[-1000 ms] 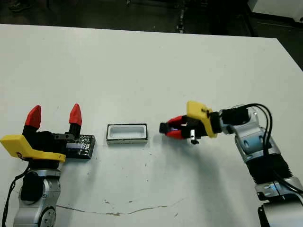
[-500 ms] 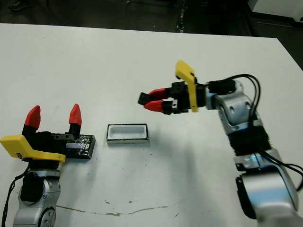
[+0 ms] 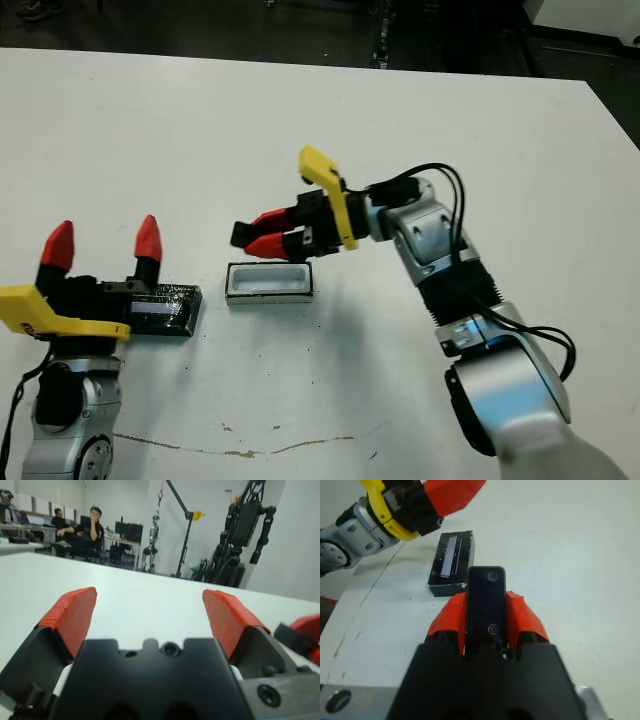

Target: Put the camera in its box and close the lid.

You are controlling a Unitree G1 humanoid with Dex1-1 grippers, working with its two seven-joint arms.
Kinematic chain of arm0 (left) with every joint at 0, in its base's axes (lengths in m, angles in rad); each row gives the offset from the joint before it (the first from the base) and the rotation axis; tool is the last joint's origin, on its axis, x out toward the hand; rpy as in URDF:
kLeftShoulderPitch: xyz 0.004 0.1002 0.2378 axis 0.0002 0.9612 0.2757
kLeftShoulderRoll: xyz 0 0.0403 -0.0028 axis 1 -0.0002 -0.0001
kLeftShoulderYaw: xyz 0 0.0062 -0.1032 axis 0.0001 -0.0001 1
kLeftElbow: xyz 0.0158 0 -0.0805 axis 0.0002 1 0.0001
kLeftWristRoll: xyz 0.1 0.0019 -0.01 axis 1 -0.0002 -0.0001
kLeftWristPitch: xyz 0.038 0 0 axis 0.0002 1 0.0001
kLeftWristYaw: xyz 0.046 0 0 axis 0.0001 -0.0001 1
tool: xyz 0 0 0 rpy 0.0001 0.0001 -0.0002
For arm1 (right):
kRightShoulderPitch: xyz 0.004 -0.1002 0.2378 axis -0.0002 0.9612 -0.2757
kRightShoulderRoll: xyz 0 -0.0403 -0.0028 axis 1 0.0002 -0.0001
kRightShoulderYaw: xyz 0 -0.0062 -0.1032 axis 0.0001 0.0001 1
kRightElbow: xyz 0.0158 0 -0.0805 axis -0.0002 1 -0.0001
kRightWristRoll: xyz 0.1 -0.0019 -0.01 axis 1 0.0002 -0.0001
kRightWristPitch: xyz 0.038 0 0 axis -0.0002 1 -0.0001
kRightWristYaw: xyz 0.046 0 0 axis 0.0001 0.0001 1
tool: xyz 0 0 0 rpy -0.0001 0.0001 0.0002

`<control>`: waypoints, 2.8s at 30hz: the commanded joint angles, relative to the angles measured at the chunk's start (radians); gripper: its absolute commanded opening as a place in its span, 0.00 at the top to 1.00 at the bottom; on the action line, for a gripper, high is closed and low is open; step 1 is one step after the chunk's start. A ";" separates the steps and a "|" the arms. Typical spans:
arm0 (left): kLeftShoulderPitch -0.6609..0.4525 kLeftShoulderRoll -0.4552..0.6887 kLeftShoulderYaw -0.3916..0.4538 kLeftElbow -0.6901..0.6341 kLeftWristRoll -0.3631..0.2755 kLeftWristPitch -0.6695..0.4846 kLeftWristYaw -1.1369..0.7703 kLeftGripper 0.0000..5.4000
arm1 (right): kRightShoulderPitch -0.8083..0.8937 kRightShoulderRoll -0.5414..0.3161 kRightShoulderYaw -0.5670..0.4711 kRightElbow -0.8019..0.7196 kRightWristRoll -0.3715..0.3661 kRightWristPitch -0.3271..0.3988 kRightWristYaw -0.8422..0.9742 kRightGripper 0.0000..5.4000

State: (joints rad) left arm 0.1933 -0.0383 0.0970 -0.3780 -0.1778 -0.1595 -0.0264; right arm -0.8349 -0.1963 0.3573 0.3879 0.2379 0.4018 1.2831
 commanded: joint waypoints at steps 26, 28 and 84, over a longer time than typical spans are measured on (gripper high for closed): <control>0.003 0.000 -0.003 0.010 0.019 -0.024 -0.002 0.00 | 0.035 0.026 0.043 0.048 -0.084 -0.057 -0.018 0.69; 0.003 0.001 -0.003 0.010 0.022 -0.023 -0.002 0.00 | 0.040 0.030 0.040 0.053 -0.079 -0.054 -0.013 0.69; 0.007 -0.003 -0.014 0.009 0.010 -0.021 -0.004 0.00 | 0.060 -0.094 0.087 0.089 -0.131 -0.203 0.109 0.38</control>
State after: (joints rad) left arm 0.1936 -0.0416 0.0817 -0.3750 -0.1723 -0.1784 -0.0337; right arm -0.7719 -0.2709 0.4426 0.4541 0.1247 0.2086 1.3800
